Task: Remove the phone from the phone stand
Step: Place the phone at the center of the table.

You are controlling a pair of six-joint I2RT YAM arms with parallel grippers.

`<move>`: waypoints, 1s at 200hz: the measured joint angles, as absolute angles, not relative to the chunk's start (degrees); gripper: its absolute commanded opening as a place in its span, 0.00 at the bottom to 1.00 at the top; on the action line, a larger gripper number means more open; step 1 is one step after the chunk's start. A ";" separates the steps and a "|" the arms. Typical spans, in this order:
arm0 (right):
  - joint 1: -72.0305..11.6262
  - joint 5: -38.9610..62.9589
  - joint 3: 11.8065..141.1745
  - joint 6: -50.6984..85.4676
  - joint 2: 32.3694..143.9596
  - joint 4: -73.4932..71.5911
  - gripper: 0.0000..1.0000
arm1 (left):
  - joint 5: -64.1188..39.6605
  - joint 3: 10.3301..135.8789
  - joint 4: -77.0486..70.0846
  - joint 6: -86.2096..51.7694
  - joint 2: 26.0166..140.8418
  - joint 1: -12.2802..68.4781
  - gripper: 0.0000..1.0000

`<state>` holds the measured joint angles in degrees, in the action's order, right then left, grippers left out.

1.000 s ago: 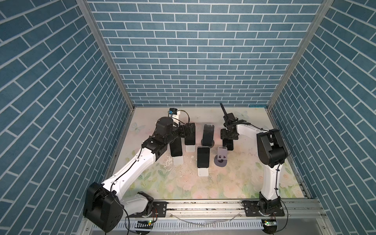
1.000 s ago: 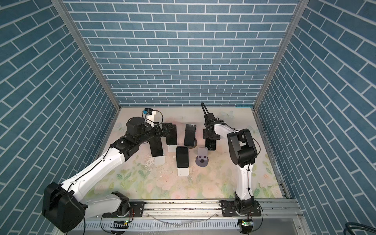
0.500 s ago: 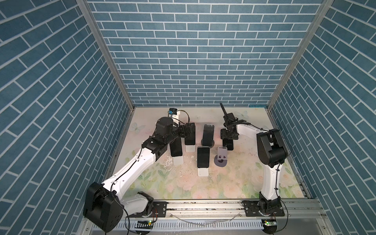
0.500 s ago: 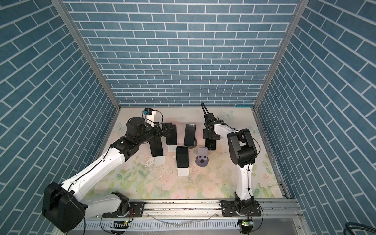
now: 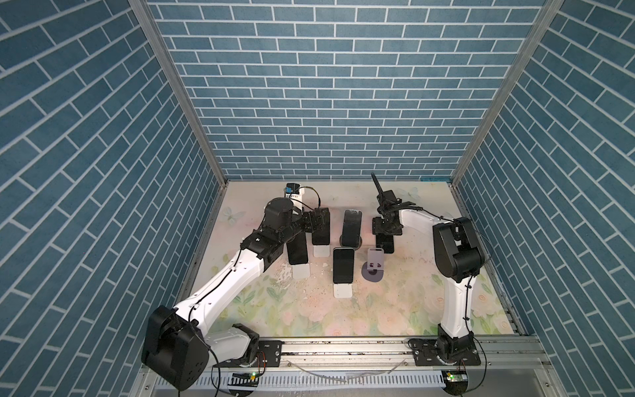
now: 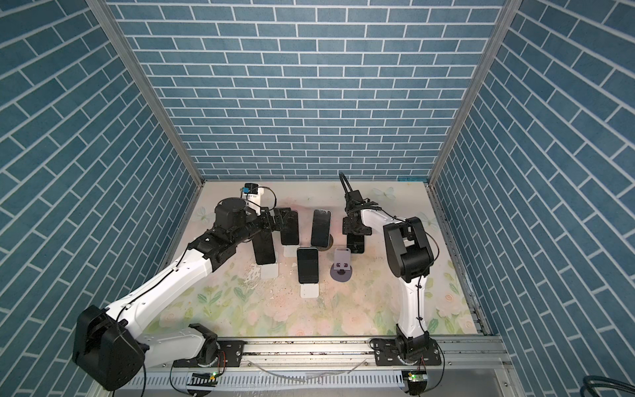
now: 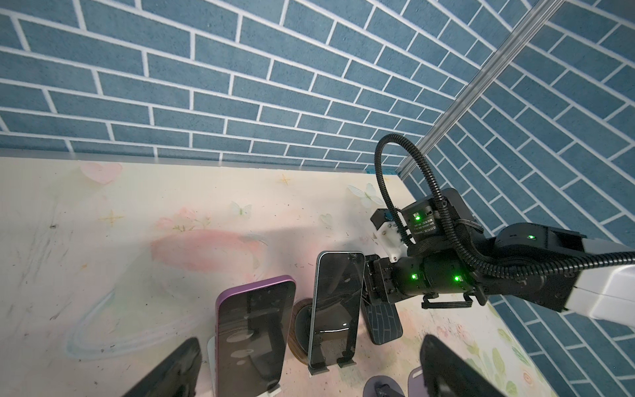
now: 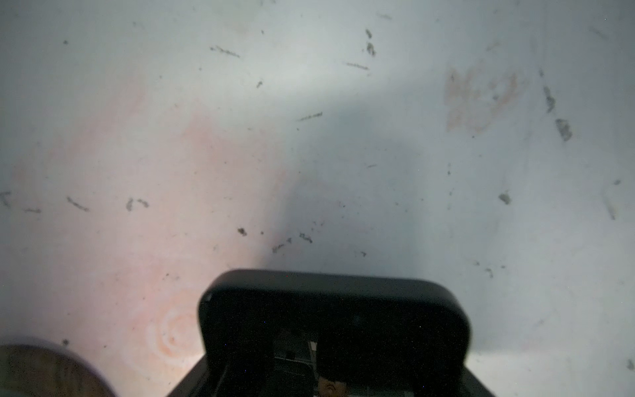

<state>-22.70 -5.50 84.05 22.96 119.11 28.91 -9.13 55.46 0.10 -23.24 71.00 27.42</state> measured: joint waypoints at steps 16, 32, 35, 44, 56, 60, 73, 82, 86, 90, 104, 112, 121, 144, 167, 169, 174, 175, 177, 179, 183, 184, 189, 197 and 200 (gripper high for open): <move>-22.70 -5.50 84.18 23.09 119.15 29.06 0.69 | -9.13 55.46 0.10 -23.16 71.02 27.42 1.00; -22.70 -5.52 84.40 23.14 119.26 29.30 0.69 | -9.13 55.46 0.10 -23.09 71.02 27.42 1.00; -22.70 -5.54 84.42 23.14 119.31 29.32 0.70 | -9.13 55.46 0.10 -23.07 71.02 27.42 1.00; -22.70 -5.54 84.51 23.14 119.37 29.41 0.70 | -9.13 55.46 0.10 -23.07 71.02 27.42 1.00; -22.70 -5.56 84.60 23.16 119.39 29.50 0.71 | -9.13 55.46 0.10 -23.07 71.02 27.42 1.00; -22.70 -5.56 84.60 23.16 119.42 29.52 0.71 | -9.13 55.46 0.10 -23.05 71.02 27.42 1.00; -22.70 -5.61 84.71 23.16 119.48 29.63 0.72 | -9.10 55.46 0.10 -23.05 71.02 27.42 1.00; -22.70 -5.63 84.82 23.18 119.55 29.74 0.72 | -9.10 55.46 0.10 -23.03 71.02 27.42 1.00; -22.70 -5.65 84.86 23.20 119.57 29.76 0.72 | -9.13 55.46 0.10 -23.00 71.02 27.42 1.00; -22.70 -5.69 84.90 23.22 119.59 29.76 0.72 | -9.10 55.46 0.10 -22.98 71.02 27.42 1.00; -22.70 -5.74 84.93 23.27 119.61 29.78 0.73 | -9.10 55.46 0.10 -22.87 71.02 27.42 1.00; -22.70 -5.74 84.95 23.29 119.63 29.80 0.74 | -9.13 55.44 0.10 -22.85 71.02 27.42 1.00; -22.70 -5.74 84.97 23.29 119.63 29.85 0.75 | -9.10 55.40 0.10 -22.85 71.02 27.42 1.00; -22.70 -5.78 85.01 23.29 119.66 29.89 0.76 | -9.13 55.37 0.10 -22.81 71.02 27.42 1.00; -22.70 -5.78 85.01 23.31 119.66 29.87 0.77 | -9.10 55.22 -0.14 -22.65 71.02 27.42 1.00; -22.70 -5.78 85.01 23.31 119.66 29.87 0.77 | -9.10 55.20 -0.19 -22.63 71.02 27.42 1.00; -22.70 -5.78 85.01 23.31 119.66 29.87 0.77 | -9.10 55.13 -0.34 -22.63 71.02 27.42 1.00; -22.70 -5.78 85.01 23.31 119.66 29.87 0.77 | -9.10 55.13 -0.36 -22.63 71.02 27.42 1.00; -22.70 -5.78 85.03 23.31 119.66 29.87 0.77 | -9.10 55.11 -0.38 -22.63 71.02 27.42 1.00; -22.70 -5.78 85.03 23.31 119.66 29.87 0.78 | -9.10 55.09 -0.43 -22.63 71.02 27.42 1.00; -22.70 -5.78 85.03 23.33 119.66 29.87 0.78 | -9.10 55.02 -0.54 -22.63 71.02 27.42 1.00; -22.70 -5.78 85.03 23.33 119.66 29.87 0.78 | -9.10 55.02 -0.56 -22.61 71.02 27.42 1.00; -22.70 -5.78 85.03 23.33 119.66 29.87 0.78 | -9.10 54.98 -0.73 -22.61 71.02 27.42 1.00; -22.70 -5.78 85.03 23.33 119.66 29.87 0.79 | -9.10 54.92 -0.84 -22.61 71.02 27.42 1.00; -22.70 -5.78 85.06 23.33 119.66 29.87 0.79 | -9.10 54.92 -0.84 -22.59 71.02 27.42 1.00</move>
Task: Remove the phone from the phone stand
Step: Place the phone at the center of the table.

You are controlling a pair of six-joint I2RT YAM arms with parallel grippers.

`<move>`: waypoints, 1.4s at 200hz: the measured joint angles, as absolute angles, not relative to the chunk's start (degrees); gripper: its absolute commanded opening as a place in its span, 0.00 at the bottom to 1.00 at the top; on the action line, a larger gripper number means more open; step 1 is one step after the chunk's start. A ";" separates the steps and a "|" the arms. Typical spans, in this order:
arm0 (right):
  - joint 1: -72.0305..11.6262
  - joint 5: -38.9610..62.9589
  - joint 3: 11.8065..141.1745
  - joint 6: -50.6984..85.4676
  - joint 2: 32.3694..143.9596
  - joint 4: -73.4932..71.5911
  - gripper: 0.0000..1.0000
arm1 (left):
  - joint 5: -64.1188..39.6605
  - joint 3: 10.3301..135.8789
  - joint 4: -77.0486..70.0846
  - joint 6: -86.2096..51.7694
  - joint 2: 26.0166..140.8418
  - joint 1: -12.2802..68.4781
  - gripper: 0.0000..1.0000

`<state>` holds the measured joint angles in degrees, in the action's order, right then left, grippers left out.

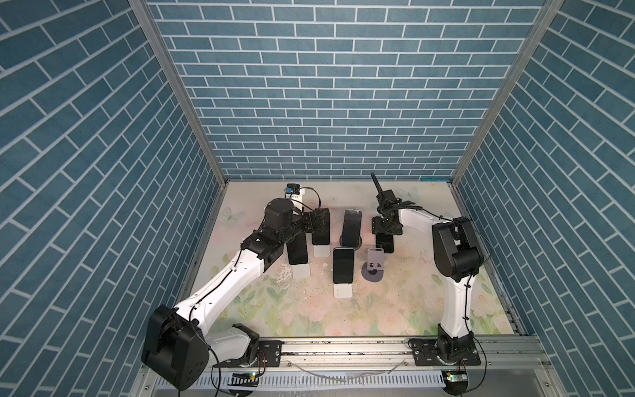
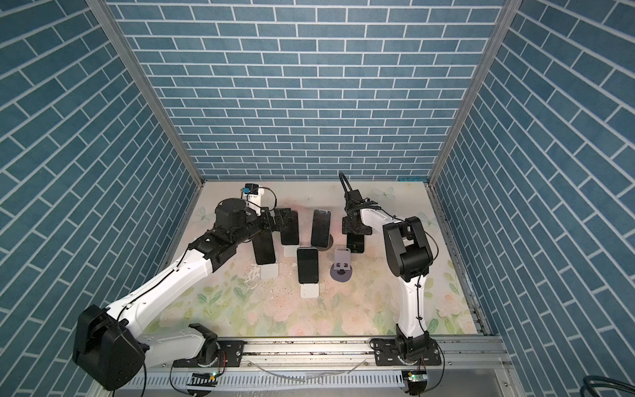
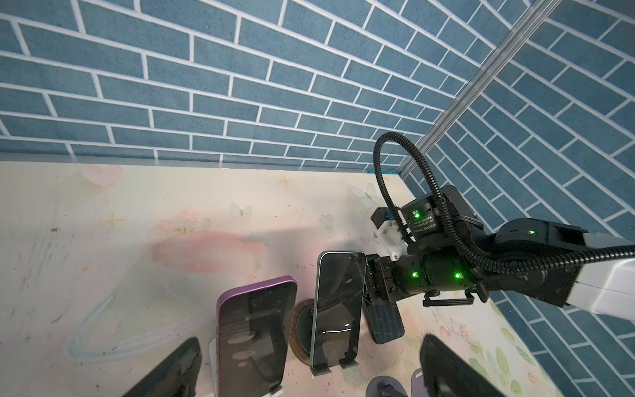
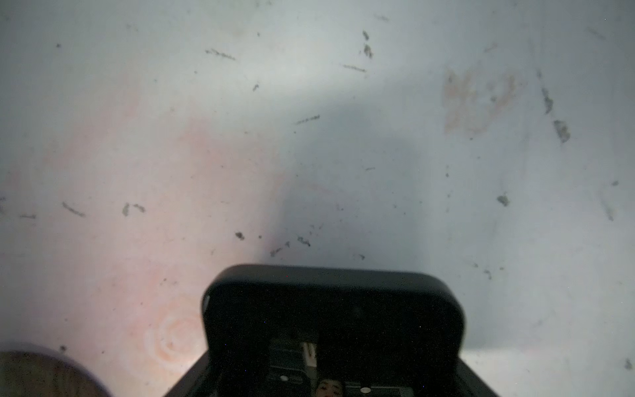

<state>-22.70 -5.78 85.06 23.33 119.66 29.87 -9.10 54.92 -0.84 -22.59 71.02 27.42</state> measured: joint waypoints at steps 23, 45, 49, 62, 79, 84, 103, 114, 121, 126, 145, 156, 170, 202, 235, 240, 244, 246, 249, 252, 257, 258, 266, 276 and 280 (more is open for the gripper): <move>-22.70 -5.80 85.19 23.35 119.70 29.89 0.80 | -9.10 54.83 -1.21 -22.52 71.02 27.42 1.00; -22.70 -5.80 85.52 23.35 119.81 30.20 0.79 | -9.10 54.59 -1.19 -22.46 71.02 27.42 1.00; -22.70 -5.80 85.56 23.35 119.83 30.26 0.79 | -9.10 54.52 -1.19 -22.46 71.02 27.42 1.00; -22.70 -5.80 85.65 23.35 119.87 30.46 0.79 | -9.08 54.43 -1.15 -22.46 71.00 27.42 1.00; -22.70 -5.80 85.69 23.33 119.87 30.65 0.79 | -9.08 54.41 -1.17 -22.46 70.98 27.42 1.00; -22.70 -5.80 85.73 23.33 119.87 30.74 0.79 | -9.06 54.39 -1.17 -22.46 70.96 27.42 1.00; -22.70 -5.80 85.78 23.31 119.85 31.03 0.79 | -9.06 54.26 -1.15 -22.46 70.89 27.42 1.00; -22.70 -5.80 85.78 23.31 119.70 31.24 0.79 | -9.06 54.06 -1.17 -22.46 70.83 27.42 1.00; -22.70 -5.82 85.78 23.31 119.57 31.44 0.79 | -9.06 53.95 -1.15 -22.46 70.74 27.42 1.00; -22.70 -5.89 85.78 23.31 119.39 31.62 0.79 | -9.08 53.87 -1.15 -22.46 70.72 27.42 1.00; -22.70 -6.44 85.76 23.31 117.91 32.40 0.79 | -9.06 53.45 -1.15 -22.48 70.61 27.42 1.00; -22.70 -6.76 85.76 23.31 116.33 32.58 0.79 | -9.08 53.28 -1.02 -22.46 70.54 27.42 1.00; -22.70 -7.03 85.67 23.35 113.73 32.64 0.79 | -9.04 53.15 -0.71 -22.41 70.26 27.42 1.00; -22.85 -7.16 84.86 23.75 106.78 32.64 0.79 | -8.67 52.86 -0.21 -22.00 69.23 27.42 1.00; -23.99 -7.64 82.63 24.01 101.34 33.85 0.79 | -8.43 52.60 0.38 -21.58 68.34 27.42 1.00; -24.45 -7.79 82.26 24.10 100.71 34.33 0.79 | -8.40 52.56 0.45 -21.56 68.25 27.42 1.00; -24.86 -7.90 81.97 24.16 100.25 34.76 0.79 | -8.32 52.56 0.58 -21.54 68.23 27.42 1.00; -25.06 -7.99 81.89 24.18 100.12 34.85 0.79 | -8.29 52.56 0.62 -21.54 68.23 27.42 1.00; -25.36 -8.05 81.71 24.18 99.85 35.09 0.79 | -8.23 52.56 0.67 -21.54 68.20 27.42 1.00; -25.78 -8.25 81.52 24.21 99.55 35.38 0.79 | -8.19 52.56 0.69 -21.52 68.20 27.42 1.00; -26.50 -8.47 81.19 24.23 99.13 35.86 0.79 | -8.16 52.56 0.75 -21.50 68.18 27.42 1.00; -26.68 -8.54 81.14 24.21 99.02 35.90 0.79 | -8.16 52.56 0.78 -21.47 68.18 27.42 1.00; -28.03 -9.04 80.64 24.25 98.35 36.40 0.79 | -8.10 52.56 0.97 -21.37 68.12 27.42 1.00; -29.67 -9.56 79.92 24.49 97.45 36.99 0.79 | -7.97 52.56 1.23 -21.30 68.03 27.42 1.00; -30.46 -9.89 79.50 24.75 96.97 37.19 0.79 | -7.90 52.56 1.41 -21.19 67.96 27.44 1.00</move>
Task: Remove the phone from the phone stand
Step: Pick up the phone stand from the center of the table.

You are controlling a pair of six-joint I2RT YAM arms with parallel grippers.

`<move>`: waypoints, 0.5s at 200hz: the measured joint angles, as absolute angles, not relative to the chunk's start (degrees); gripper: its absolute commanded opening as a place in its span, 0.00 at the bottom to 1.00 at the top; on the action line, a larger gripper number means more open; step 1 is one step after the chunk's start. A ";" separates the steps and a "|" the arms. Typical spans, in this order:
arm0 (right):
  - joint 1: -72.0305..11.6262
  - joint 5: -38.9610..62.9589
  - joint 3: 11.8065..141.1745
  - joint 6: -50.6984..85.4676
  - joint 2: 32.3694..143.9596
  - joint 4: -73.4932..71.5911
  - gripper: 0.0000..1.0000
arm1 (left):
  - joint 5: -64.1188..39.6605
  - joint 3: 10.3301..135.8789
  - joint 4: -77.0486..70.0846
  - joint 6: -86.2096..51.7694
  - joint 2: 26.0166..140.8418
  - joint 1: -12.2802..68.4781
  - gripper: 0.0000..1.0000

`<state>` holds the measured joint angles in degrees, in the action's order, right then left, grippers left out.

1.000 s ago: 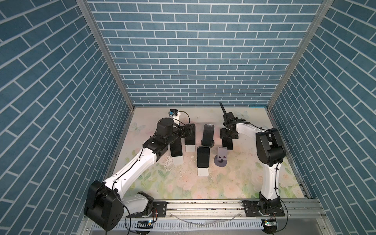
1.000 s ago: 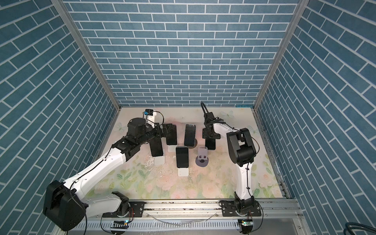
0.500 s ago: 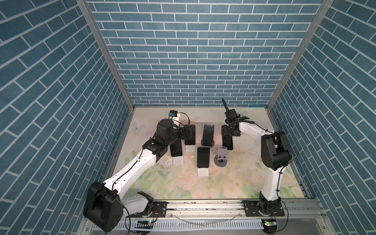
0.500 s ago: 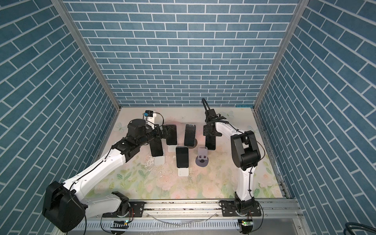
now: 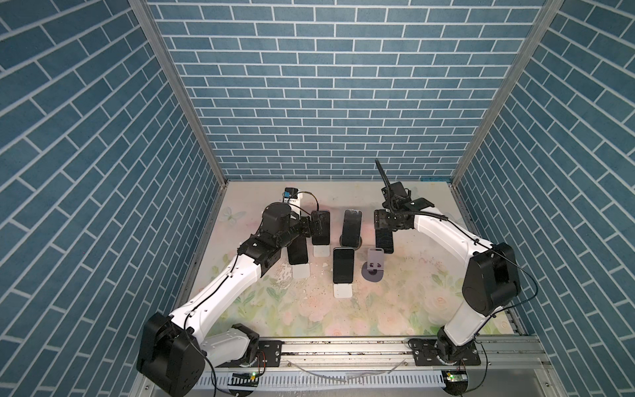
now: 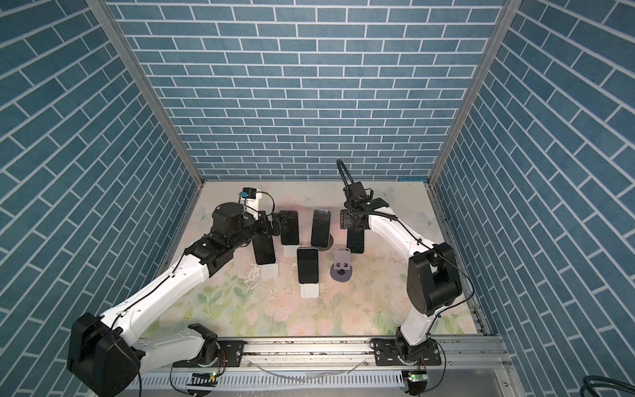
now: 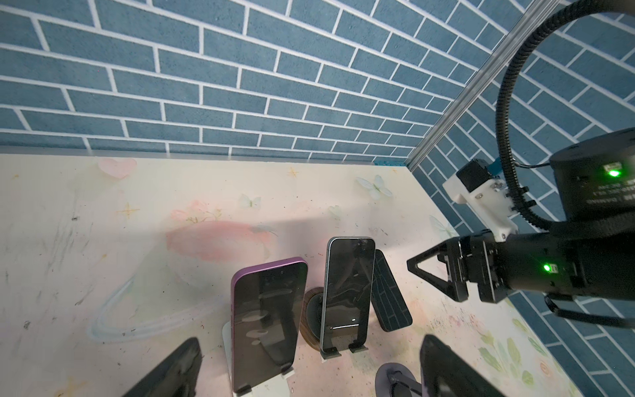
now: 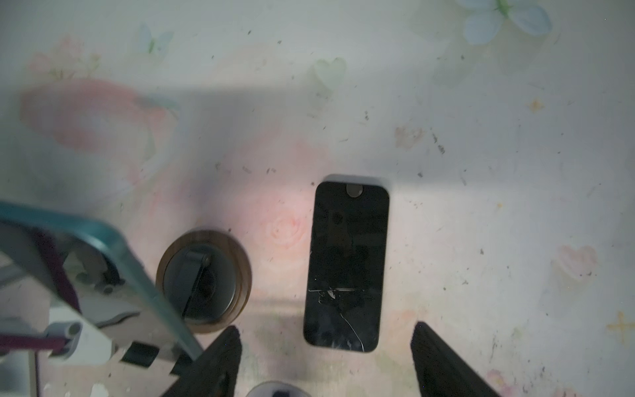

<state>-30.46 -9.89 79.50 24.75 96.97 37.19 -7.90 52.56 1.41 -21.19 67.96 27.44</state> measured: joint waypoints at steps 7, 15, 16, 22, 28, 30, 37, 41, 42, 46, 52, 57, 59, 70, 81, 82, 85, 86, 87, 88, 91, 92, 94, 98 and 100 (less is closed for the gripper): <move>-31.44 -10.24 78.89 25.21 96.27 37.52 0.79 | -7.75 52.56 1.67 -21.12 67.83 27.44 1.00; -32.64 -10.52 78.11 25.69 95.44 37.82 0.79 | -7.68 52.56 1.91 -21.08 67.70 27.44 1.00; -32.77 -10.52 78.04 25.71 95.37 37.87 0.79 | -7.68 52.56 1.91 -21.08 67.68 27.44 1.00; -33.65 -10.72 77.49 25.96 94.80 38.09 0.79 | -7.60 52.56 2.09 -21.04 67.51 27.44 1.00; -34.44 -10.87 76.88 26.39 94.30 38.24 0.79 | -7.55 52.56 2.33 -20.97 67.33 27.46 1.00; -34.57 -10.87 76.77 26.50 94.19 38.30 0.79 | -7.55 52.56 2.39 -20.95 67.24 27.46 1.00; -35.20 -11.03 76.12 27.03 93.76 38.44 0.79 | -7.53 52.56 2.63 -20.91 67.07 27.46 1.00; -35.48 -11.16 75.79 27.29 93.51 38.46 0.79 | -7.53 52.56 2.74 -20.88 66.98 27.46 1.00; -35.57 -11.18 75.66 27.33 93.45 38.50 0.79 | -7.53 52.56 2.76 -20.86 66.96 27.46 1.00; -35.81 -11.22 75.33 27.62 93.25 38.52 0.79 | -7.51 52.56 2.87 -20.84 66.87 27.46 1.00; -36.23 -11.31 74.78 28.16 92.97 38.65 0.79 | -7.53 52.56 3.01 -20.75 66.76 27.46 1.00; -36.60 -11.38 74.32 28.47 92.73 38.65 0.79 | -7.51 52.56 3.03 -20.73 66.70 27.46 1.00; -36.80 -11.40 74.11 28.64 92.64 38.65 0.79 | -7.51 52.56 3.03 -20.71 66.67 27.46 1.00; -37.47 -11.42 73.21 29.26 92.33 38.79 0.79 | -7.51 52.56 3.11 -20.71 66.52 27.46 1.00; -38.17 -11.42 72.42 29.91 92.12 38.79 0.79 | -7.49 52.51 3.16 -20.69 66.41 27.46 1.00; -38.24 -11.40 72.36 29.95 92.12 38.79 0.79 | -7.49 52.49 3.16 -20.69 66.41 27.46 1.00; -38.44 -11.38 72.16 30.20 92.07 38.81 0.79 | -7.49 52.45 3.16 -20.67 66.39 27.46 1.00; -38.57 -11.38 72.10 30.26 92.05 38.81 0.79 | -7.49 52.45 3.16 -20.67 66.37 27.46 1.00; -38.61 -11.38 72.03 30.28 92.05 38.81 0.79 | -7.49 52.42 3.18 -20.67 66.35 27.46 1.00; -38.68 -11.38 71.99 30.30 92.05 38.83 0.79 | -7.49 52.42 3.18 -20.67 66.32 27.46 1.00; -38.87 -11.35 71.83 30.46 92.03 38.83 0.79 | -7.46 52.36 3.20 -20.67 66.30 27.46 1.00; -39.00 -11.35 71.75 30.59 92.03 38.83 0.79 | -7.46 52.34 3.20 -20.67 66.30 27.46 1.00; -39.13 -11.35 71.68 30.74 92.01 38.83 0.79 | -7.46 52.27 3.20 -20.67 66.26 27.46 1.00; -39.46 -11.33 71.48 30.98 92.01 38.83 0.79 | -7.46 52.18 3.20 -20.67 66.22 27.46 1.00; -39.62 -11.33 71.37 31.18 92.01 38.81 0.79 | -7.46 52.14 3.20 -20.67 66.22 27.46 1.00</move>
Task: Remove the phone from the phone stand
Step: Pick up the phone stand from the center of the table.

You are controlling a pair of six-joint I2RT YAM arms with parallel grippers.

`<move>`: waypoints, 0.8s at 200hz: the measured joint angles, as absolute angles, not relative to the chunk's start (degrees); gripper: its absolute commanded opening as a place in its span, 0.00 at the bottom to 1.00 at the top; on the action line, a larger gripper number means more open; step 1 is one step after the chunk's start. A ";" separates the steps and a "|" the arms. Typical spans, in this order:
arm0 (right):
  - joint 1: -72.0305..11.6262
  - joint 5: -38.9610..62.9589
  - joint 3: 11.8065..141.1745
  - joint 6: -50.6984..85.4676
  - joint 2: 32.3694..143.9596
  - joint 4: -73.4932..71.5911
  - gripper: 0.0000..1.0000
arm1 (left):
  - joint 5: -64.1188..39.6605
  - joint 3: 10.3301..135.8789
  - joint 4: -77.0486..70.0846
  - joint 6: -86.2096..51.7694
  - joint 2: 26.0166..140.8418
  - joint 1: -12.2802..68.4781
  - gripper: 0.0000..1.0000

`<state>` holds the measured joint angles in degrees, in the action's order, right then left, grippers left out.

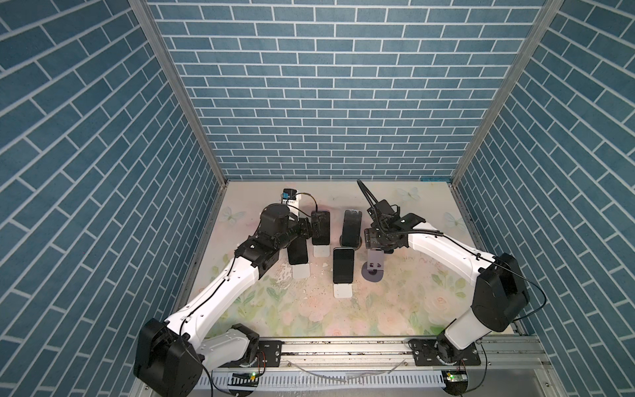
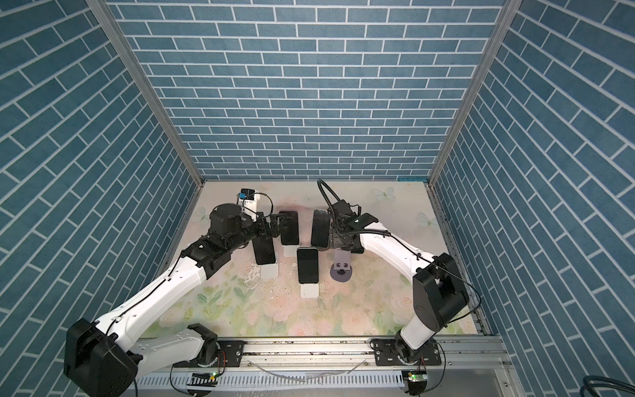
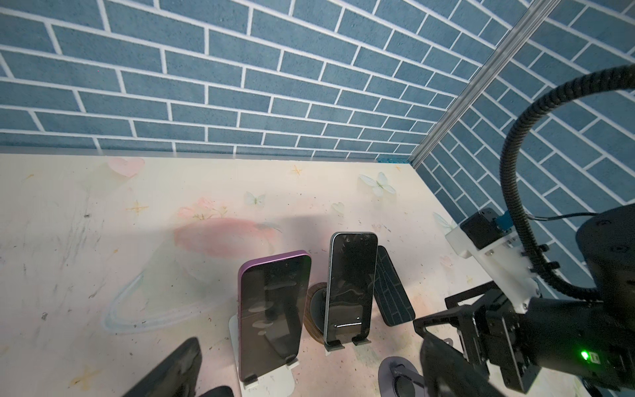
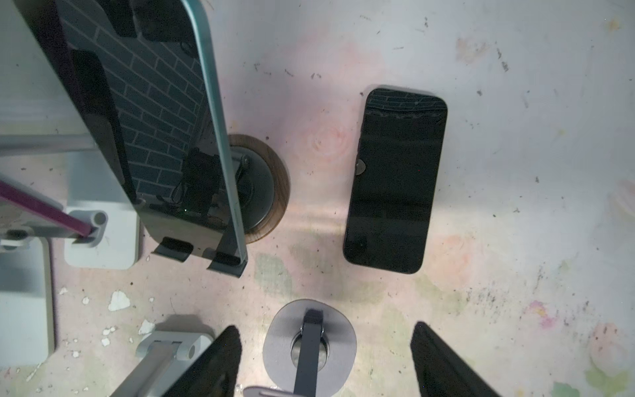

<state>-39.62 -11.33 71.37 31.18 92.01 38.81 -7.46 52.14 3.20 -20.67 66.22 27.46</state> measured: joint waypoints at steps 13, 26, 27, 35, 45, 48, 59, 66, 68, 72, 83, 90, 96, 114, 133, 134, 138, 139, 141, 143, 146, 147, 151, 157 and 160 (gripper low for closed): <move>-40.51 -11.27 70.87 31.75 92.01 38.81 0.79 | -7.46 52.01 3.40 -20.69 66.13 27.46 1.00; -41.36 -11.16 70.41 32.42 92.01 38.79 0.79 | -7.49 51.88 3.44 -20.69 65.98 27.46 1.00; -41.41 -11.16 70.39 32.47 92.01 38.79 0.79 | -7.49 51.86 3.44 -20.69 65.98 27.46 1.00; -41.87 -11.16 70.19 32.99 92.01 38.83 0.78 | -7.49 51.72 3.55 -20.69 65.76 27.46 1.00; -42.39 -11.20 70.06 33.67 92.01 38.83 0.78 | -7.51 51.62 3.66 -20.69 65.43 27.46 1.00; -42.52 -11.25 70.02 33.91 92.01 38.81 0.78 | -7.51 51.59 3.75 -20.69 65.34 27.46 1.00; -42.96 -11.42 69.82 34.79 92.01 38.83 0.78 | -7.51 51.59 3.84 -20.69 64.97 27.46 1.00; -43.20 -11.51 69.63 35.31 92.03 38.81 0.78 | -7.51 51.46 3.81 -20.67 64.64 27.46 1.00; -43.24 -11.55 69.56 35.42 92.03 38.81 0.78 | -7.51 51.40 3.84 -20.67 64.53 27.46 1.00; -43.40 -11.62 69.43 35.83 92.03 38.81 0.78 | -7.51 51.29 3.86 -20.67 64.29 27.46 1.00; -43.68 -11.81 69.10 36.34 92.09 38.85 0.78 | -7.51 51.00 3.92 -20.67 63.72 27.46 1.00; -43.88 -11.88 68.99 36.77 92.20 38.94 0.78 | -7.51 50.85 4.01 -20.67 63.44 27.46 1.00; -44.05 -12.01 68.97 37.17 92.42 39.05 0.78 | -7.51 50.76 4.03 -20.64 63.22 27.46 1.00; -44.60 -12.29 68.93 37.78 93.41 39.42 0.78 | -7.51 50.63 4.10 -20.51 62.67 27.46 1.00; -44.99 -12.36 68.82 38.72 94.45 39.94 0.77 | -7.51 50.48 4.10 -20.47 62.37 27.49 1.00; -44.99 -12.36 68.82 38.72 94.50 39.94 0.77 | -7.49 50.46 4.10 -20.45 62.35 27.49 1.00; -45.04 -12.36 68.77 38.81 94.67 40.07 0.77 | -7.51 50.41 4.10 -20.43 62.35 27.51 1.00; -45.04 -12.36 68.75 38.81 94.70 40.10 0.77 | -7.51 50.39 4.10 -20.40 62.35 27.51 1.00; -45.10 -12.34 68.71 38.83 94.78 40.10 0.77 | -7.51 50.37 4.10 -20.38 62.35 27.51 1.00; -45.12 -12.36 68.69 38.83 94.85 40.12 0.77 | -7.51 50.35 4.10 -20.34 62.35 27.51 1.00; -45.12 -12.36 68.62 38.87 94.98 40.16 0.77 | -7.53 50.30 4.10 -20.29 62.35 27.51 1.00; -45.12 -12.36 68.60 38.89 95.00 40.18 0.77 | -7.51 50.30 4.10 -20.29 62.35 27.51 1.00; -45.17 -12.38 68.53 39.05 95.09 40.25 0.76 | -7.53 50.24 4.14 -20.25 62.35 27.51 1.00; -45.19 -12.38 68.45 39.20 95.24 40.40 0.76 | -7.53 50.19 4.19 -20.16 62.35 27.51 1.00; -45.21 -12.38 68.40 39.20 95.31 40.47 0.75 | -7.53 50.19 4.23 -20.10 62.35 27.51 1.00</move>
<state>-45.21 -12.38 68.40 39.20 95.31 40.47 -7.53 50.19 4.23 -20.10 62.35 27.51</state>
